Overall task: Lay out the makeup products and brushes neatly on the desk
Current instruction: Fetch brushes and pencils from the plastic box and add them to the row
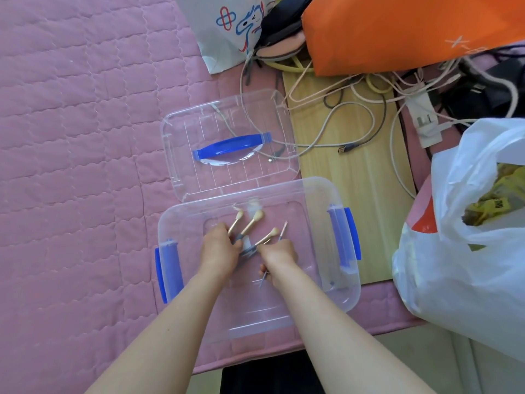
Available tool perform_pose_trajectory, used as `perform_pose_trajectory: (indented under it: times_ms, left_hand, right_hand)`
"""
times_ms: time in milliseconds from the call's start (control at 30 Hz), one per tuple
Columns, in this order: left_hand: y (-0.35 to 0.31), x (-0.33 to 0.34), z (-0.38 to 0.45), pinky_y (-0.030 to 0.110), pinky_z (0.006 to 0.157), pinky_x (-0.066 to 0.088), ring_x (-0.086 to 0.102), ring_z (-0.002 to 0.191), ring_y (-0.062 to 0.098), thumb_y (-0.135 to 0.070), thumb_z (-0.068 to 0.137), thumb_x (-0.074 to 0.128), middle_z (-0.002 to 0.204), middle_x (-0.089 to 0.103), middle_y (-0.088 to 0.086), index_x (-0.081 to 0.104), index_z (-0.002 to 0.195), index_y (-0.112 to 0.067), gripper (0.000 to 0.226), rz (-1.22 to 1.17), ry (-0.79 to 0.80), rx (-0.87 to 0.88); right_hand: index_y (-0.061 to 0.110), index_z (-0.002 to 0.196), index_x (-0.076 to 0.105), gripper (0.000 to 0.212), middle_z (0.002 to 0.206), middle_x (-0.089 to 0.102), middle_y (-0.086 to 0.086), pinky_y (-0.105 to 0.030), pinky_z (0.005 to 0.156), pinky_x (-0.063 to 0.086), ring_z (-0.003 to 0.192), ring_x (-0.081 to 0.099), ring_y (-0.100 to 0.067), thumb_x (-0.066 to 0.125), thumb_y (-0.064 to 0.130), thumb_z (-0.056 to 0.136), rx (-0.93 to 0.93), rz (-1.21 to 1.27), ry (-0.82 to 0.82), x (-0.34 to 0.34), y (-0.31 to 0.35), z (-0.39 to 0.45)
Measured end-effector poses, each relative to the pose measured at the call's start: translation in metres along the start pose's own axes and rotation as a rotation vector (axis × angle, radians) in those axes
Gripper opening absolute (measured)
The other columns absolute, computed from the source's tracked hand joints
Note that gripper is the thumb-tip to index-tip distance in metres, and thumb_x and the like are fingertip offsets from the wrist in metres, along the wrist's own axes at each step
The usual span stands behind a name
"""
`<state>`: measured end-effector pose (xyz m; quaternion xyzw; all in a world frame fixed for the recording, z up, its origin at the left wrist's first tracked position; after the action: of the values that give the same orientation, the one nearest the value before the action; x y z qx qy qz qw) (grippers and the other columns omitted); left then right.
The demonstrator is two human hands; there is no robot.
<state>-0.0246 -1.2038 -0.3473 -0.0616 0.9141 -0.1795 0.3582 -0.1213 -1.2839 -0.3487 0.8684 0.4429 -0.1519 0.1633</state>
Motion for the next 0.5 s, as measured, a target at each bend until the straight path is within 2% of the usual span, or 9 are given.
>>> perform_pose_trajectory:
  times_ms: [67, 100, 167, 267, 367, 500]
  left_hand:
    - [0.001, 0.001, 0.002, 0.038, 0.069, 0.045, 0.057, 0.083, 0.034, -0.012, 0.084, 0.063, 0.087, 0.061, 0.015, 0.054, 0.082, -0.006, 0.011, 0.013, -0.009, 0.013]
    - [0.001, 0.002, 0.003, 0.038, 0.070, 0.045, 0.057, 0.084, 0.035, -0.013, 0.085, 0.063, 0.089, 0.060, 0.016, 0.053, 0.081, -0.008, 0.011, 0.025, -0.013, 0.018]
    - [0.002, 0.002, 0.002, 0.035, 0.067, 0.042, 0.056, 0.084, 0.034, -0.013, 0.086, 0.061, 0.092, 0.059, 0.016, 0.051, 0.079, -0.010, 0.013, 0.050, -0.019, 0.024]
    - [0.002, 0.002, 0.002, 0.034, 0.065, 0.041, 0.054, 0.079, 0.033, -0.015, 0.086, 0.061, 0.091, 0.059, 0.016, 0.050, 0.078, -0.009, 0.014, 0.039, -0.018, 0.015]
    - [0.001, 0.001, -0.002, 0.033, 0.063, 0.039, 0.050, 0.073, 0.029, -0.018, 0.084, 0.063, 0.084, 0.057, 0.014, 0.049, 0.076, -0.009, 0.018, 0.008, -0.001, -0.023]
    - [-0.001, -0.002, -0.009, 0.031, 0.058, 0.031, 0.043, 0.068, 0.025, -0.019, 0.085, 0.059, 0.073, 0.048, 0.005, 0.037, 0.071, -0.014, 0.027, -0.058, 0.020, -0.060]
  right_hand:
    - [0.007, 0.088, 0.061, 0.028, 0.086, 0.069, -0.017, -0.043, 0.069, 0.059, 0.070, 0.068, -0.034, 0.052, 0.033, 0.090, -0.046, -0.104, -0.064, 0.003, 0.002, -0.001]
    - [0.008, 0.090, 0.062, 0.029, 0.095, 0.069, -0.017, -0.040, 0.078, 0.056, 0.086, 0.068, -0.036, 0.049, 0.034, 0.093, -0.067, -0.163, -0.091, 0.002, 0.004, -0.005]
    - [0.006, 0.100, 0.062, 0.033, 0.110, 0.066, -0.017, -0.036, 0.084, 0.048, 0.107, 0.060, -0.036, 0.041, 0.031, 0.099, -0.110, -0.225, -0.138, -0.002, 0.008, -0.010]
    - [0.004, 0.104, 0.063, 0.043, 0.113, 0.065, -0.017, -0.036, 0.084, 0.046, 0.109, 0.058, -0.036, 0.031, 0.032, 0.102, -0.123, -0.241, -0.175, -0.004, 0.012, -0.018]
    - [0.004, 0.106, 0.064, 0.039, 0.113, 0.066, -0.017, -0.036, 0.082, 0.048, 0.107, 0.060, -0.034, 0.035, 0.030, 0.101, -0.152, -0.255, -0.178, 0.001, 0.015, -0.026]
    - [0.000, 0.116, 0.057, 0.037, 0.121, 0.060, -0.018, -0.034, 0.079, 0.045, 0.111, 0.058, -0.034, 0.037, 0.026, 0.100, -0.121, -0.209, -0.180, 0.005, 0.015, -0.029]
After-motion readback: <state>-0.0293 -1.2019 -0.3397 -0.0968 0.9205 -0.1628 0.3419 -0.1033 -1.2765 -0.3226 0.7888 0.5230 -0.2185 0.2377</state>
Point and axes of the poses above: each hand's wrist, its own z-axis towards the middle knuckle, its own x-axis out of the palm, y = z × x, the point moved 3 cm from there along z, towards the middle knuckle
